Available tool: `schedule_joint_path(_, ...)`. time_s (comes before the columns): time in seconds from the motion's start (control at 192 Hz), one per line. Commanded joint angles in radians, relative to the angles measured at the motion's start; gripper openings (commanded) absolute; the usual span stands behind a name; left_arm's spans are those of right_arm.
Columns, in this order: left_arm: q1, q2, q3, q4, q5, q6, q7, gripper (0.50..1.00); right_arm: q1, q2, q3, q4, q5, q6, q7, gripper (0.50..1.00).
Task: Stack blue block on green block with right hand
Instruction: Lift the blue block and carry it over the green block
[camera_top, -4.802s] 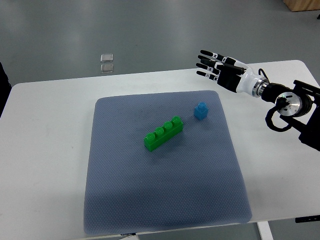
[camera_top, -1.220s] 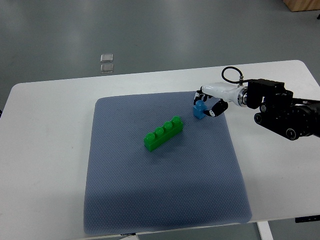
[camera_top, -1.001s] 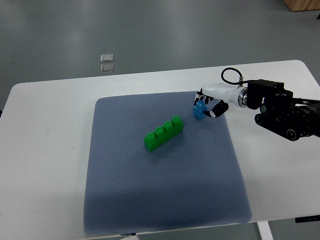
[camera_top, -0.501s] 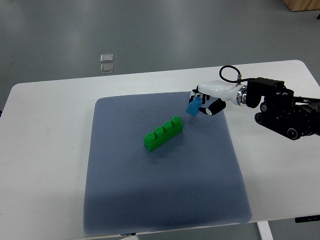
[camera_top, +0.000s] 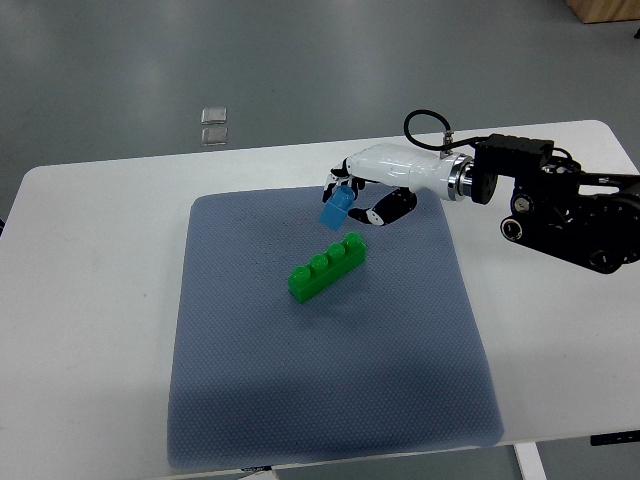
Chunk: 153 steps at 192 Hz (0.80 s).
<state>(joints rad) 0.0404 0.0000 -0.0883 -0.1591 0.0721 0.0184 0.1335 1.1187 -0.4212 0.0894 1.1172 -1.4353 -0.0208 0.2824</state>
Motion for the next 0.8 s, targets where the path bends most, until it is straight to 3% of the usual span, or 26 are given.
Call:
schedule_joint_path(0.0, 0.000, 0.000, -0.001, 0.000, 0.000, 0.000, 0.000, 1.000, -0.011, 0.015, -0.010, 0.010, -0.094, -0.017, -0.002, 0.531)
schedule_joint_path(0.375, 0.000, 0.000, 0.001, 0.000, 0.000, 0.000, 0.000, 1.000, -0.002, 0.025, -0.054, -0.010, -0.214, -0.071, -0.003, 0.531)
schedule_joint_path(0.792, 0.001, 0.000, 0.001, 0.000, 0.000, 0.000, 0.000, 1.000, -0.010, 0.075, -0.092, -0.079, -0.238, -0.074, -0.005, 0.533)
